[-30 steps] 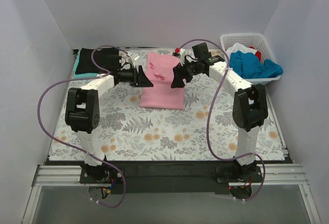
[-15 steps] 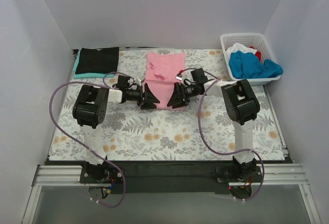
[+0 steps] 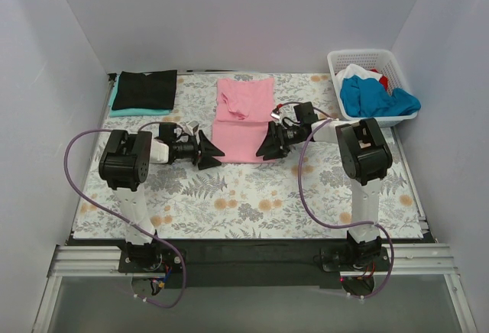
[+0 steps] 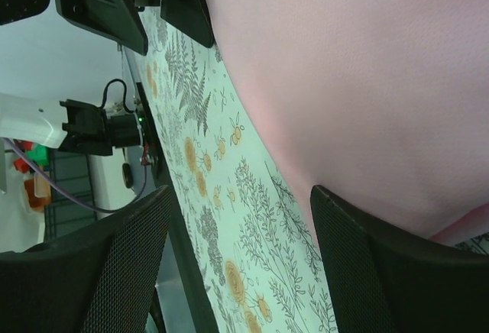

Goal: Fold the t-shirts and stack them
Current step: Fold the tshirt

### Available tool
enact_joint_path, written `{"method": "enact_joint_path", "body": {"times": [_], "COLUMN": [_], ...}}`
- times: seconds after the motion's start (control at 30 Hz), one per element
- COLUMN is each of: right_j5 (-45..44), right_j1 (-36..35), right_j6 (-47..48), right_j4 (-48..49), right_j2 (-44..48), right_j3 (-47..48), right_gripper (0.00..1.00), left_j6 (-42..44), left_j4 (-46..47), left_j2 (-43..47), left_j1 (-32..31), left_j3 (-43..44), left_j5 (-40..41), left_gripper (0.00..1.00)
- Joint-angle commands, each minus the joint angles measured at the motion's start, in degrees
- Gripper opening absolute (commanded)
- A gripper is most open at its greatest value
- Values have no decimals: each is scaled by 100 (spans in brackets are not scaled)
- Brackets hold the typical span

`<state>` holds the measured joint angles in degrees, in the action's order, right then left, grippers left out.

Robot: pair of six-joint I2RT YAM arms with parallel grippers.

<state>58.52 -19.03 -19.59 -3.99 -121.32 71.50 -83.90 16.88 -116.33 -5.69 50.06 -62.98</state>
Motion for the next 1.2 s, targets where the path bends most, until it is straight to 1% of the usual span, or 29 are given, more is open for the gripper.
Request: {"method": "enact_joint_path", "body": {"times": [0.0,0.07,0.13,0.17,0.23,0.33,0.4,0.53,0.67,0.77,0.87,0.9,0.93,0.97,1.0,1.03,1.07,1.13,1.17], "right_j5": [-1343,-1221,-1011,-949,-1017,-914,-738,-667,-430,-333,-219,-149,-131,-104,-104,-130,-174,-227,-236], "right_j1": [145,119,101,66,13,-22,-22,-22,4,4,92,118,162,189,215,233,250,303,320], "right_j6": [1008,1290,1887,2107,2624,3021,3128,3014,2848,2873,3032,3014,2971,2935,2848,2830,2803,2629,2558], "right_j4": [-1077,-1374,-1674,-1754,-1956,-2439,-2702,-2686,-2677,-2756,-2827,-2835,-2835,-2801,-2783,-2774,-2765,-2616,-2555], "right_j2": [-94,11,134,213,467,574,661,645,355,424,679,714,680,627,461,355,233,-119,-242], "right_j3": [-102,3,109,101,109,276,390,338,364,338,671,863,1257,1496,1681,2083,2243,2542,2761], "right_gripper": [81,81,82,84,85,86,85,85,82,81,81,81,81,80,80,79,76,72,68], "left_j6": [-4,-21,-65,-74,-92,-179,-206,92,286,426,567,620,638,638,655,655,621,524,454], "left_j4": [-353,-300,-186,-177,-72,69,78,-167,-194,-299,-370,-361,-361,-353,-335,-335,-318,-212,-168], "left_j2": [146,233,295,339,558,840,1111,1463,1456,1263,965,850,745,509,385,262,121,-248,-363], "left_j1": [165,183,174,174,183,209,209,209,200,200,157,148,113,51,16,-10,-54,-98,-125], "left_j3": [-330,-392,-418,-453,-515,-612,-603,-454,-191,222,845,995,1153,1494,1645,1830,2101,2366,2472], "left_j5": [594,454,244,147,49,-214,-355,-434,-426,-180,92,171,224,294,347,391,444,523,541], "left_gripper": [56,56,56,56,56,56,56,56,55,54,52,52,52,51,50,49,49,47,46]}}
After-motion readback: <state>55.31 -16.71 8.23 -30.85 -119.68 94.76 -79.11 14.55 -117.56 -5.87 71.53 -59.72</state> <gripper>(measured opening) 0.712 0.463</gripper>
